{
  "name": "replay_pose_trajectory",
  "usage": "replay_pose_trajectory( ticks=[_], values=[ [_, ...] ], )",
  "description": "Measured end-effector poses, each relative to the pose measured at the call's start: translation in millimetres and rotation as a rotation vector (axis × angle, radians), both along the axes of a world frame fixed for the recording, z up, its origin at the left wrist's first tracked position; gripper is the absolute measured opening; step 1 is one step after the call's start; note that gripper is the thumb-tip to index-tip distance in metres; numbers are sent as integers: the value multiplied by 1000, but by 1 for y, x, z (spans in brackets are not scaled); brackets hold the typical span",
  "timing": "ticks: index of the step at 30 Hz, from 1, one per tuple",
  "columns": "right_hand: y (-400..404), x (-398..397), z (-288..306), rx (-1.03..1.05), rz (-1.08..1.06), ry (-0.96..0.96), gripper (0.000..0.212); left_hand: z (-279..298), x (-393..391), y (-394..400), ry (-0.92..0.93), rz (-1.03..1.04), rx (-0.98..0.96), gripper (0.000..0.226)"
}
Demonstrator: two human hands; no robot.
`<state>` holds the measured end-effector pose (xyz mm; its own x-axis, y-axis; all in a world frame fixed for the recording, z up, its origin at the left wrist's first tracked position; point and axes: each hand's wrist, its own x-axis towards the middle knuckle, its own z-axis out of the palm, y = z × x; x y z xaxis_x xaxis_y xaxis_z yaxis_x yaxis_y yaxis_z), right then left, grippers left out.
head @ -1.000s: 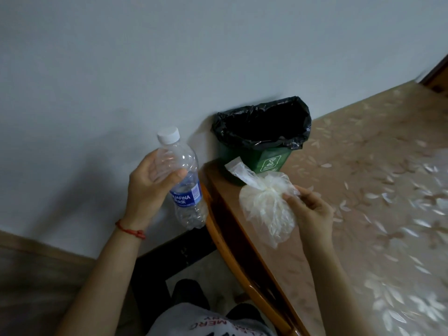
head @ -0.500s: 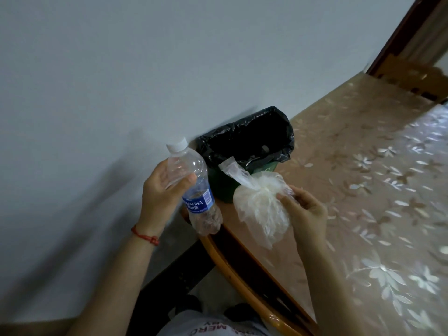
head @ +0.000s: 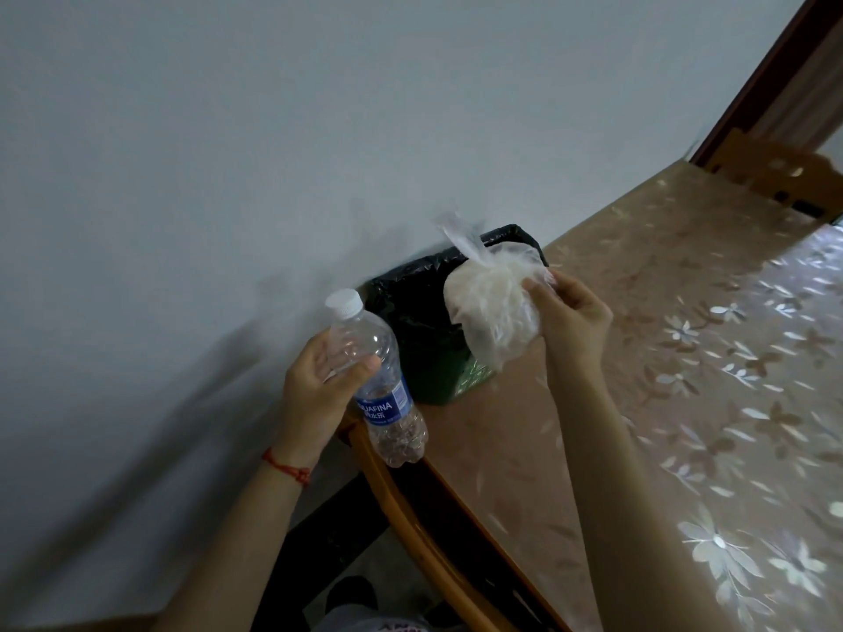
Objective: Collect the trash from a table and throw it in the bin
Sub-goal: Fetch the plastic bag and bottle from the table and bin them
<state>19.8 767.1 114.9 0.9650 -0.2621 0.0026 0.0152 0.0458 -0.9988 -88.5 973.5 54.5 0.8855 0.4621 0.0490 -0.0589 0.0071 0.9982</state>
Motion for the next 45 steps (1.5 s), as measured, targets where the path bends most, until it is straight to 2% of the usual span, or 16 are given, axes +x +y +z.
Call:
replay_pose_trajectory(
  ticks=[3, 6, 10, 14, 19, 25, 29, 33, 39, 45],
  values=[
    [9, 23, -7, -89, -25, 0, 20, -1, -1, -2, 13, 21, 33, 40],
    [16, 38, -14, -137, -33, 6, 22, 3, -5, -3, 7, 27, 40, 54],
    [20, 46, -21, -217, 24, -24, 28, 6, -9, -3, 21, 31, 14, 54],
    [18, 38, -26, -270, 105, -8, 36, 8, -11, -5, 12, 28, 7, 59],
    [11, 8, -30, -298, 143, -64, 34, 11, -11, -4, 3, 29, 19, 55],
    [-6, -47, -68, -770, 240, -246, 33, 22, -4, -2, -82, 53, -18, 46],
    [-21, -72, -99, -1131, 313, -339, 39, 35, 4, -5, -146, 73, -80, 52],
    [-30, -82, -114, -1301, 328, -331, 43, 47, 16, -8, -181, 101, -109, 48],
    [-36, -84, -124, -1330, 329, -338, 43, 66, 46, -22, -206, 191, -170, 34],
    [-40, -84, -128, -1302, 362, -286, 45, 82, 65, -25, -241, 188, -216, 44]
  ],
)
